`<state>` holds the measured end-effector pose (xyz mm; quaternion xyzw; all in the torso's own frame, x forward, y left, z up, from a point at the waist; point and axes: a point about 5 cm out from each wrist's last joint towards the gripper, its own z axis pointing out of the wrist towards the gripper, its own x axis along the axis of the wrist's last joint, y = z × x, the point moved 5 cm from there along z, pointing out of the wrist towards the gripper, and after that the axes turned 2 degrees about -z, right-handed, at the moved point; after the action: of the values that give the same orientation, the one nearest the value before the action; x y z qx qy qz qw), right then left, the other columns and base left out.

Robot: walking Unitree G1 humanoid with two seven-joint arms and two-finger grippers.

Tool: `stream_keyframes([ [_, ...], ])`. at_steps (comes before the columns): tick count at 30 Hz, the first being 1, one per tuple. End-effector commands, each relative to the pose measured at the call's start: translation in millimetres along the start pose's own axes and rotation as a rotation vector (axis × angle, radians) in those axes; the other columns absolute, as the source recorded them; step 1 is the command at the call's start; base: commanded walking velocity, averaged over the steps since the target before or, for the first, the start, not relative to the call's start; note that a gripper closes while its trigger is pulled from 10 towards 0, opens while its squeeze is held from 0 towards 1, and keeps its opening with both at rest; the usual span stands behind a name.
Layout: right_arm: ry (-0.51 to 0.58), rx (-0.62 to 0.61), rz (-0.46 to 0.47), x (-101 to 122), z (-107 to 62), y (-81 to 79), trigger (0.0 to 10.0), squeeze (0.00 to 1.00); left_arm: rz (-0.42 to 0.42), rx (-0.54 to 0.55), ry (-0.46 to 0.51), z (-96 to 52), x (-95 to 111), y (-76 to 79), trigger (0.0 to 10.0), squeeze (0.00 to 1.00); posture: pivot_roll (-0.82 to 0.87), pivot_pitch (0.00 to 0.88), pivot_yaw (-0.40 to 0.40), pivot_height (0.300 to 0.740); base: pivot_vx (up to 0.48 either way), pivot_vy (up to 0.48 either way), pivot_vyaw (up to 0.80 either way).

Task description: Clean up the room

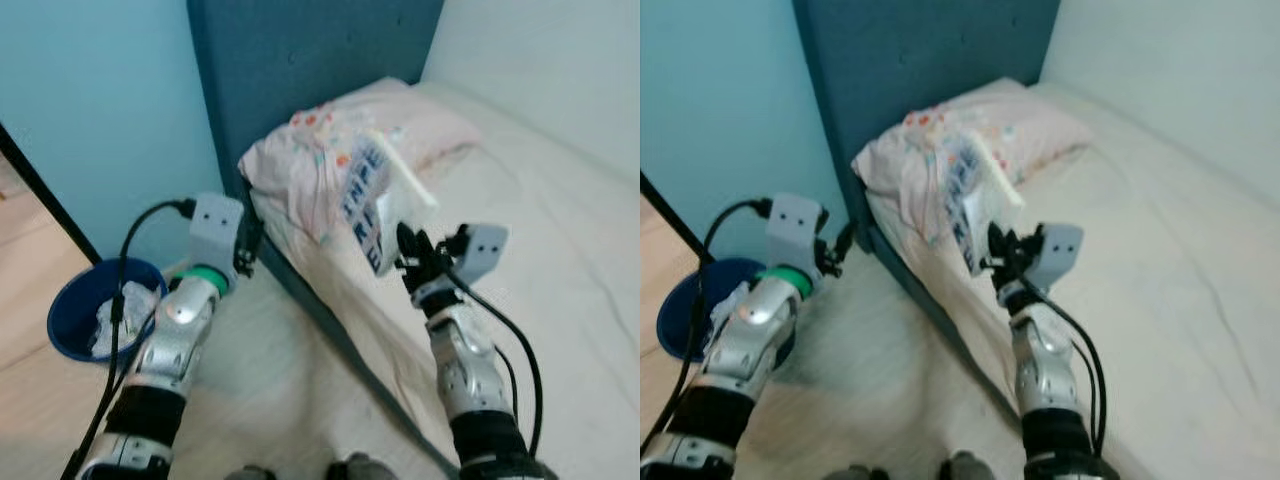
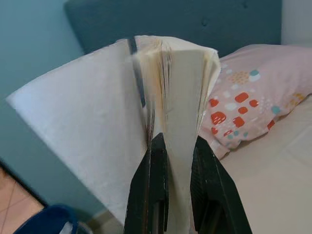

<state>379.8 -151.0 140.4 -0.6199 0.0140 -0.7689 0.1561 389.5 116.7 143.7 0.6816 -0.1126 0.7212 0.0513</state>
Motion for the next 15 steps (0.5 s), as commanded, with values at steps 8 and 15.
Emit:
stream_keyframes([
  [8,0.025,-0.032,0.002,5.6,-2.2,9.6,10.0,0.00,-0.010,-0.016,-0.016,-0.6,-5.0,5.5,10.0,0.00,0.01,0.058,0.075,0.724,0.467,0.000,-0.38],
  [15,0.022,-0.032,0.004,5.1,-1.9,9.5,10.0,0.00,-0.024,-0.017,-0.020,-0.6,-5.3,5.9,10.0,0.00,0.01,0.058,0.075,0.724,0.000,0.000,-0.76],
])
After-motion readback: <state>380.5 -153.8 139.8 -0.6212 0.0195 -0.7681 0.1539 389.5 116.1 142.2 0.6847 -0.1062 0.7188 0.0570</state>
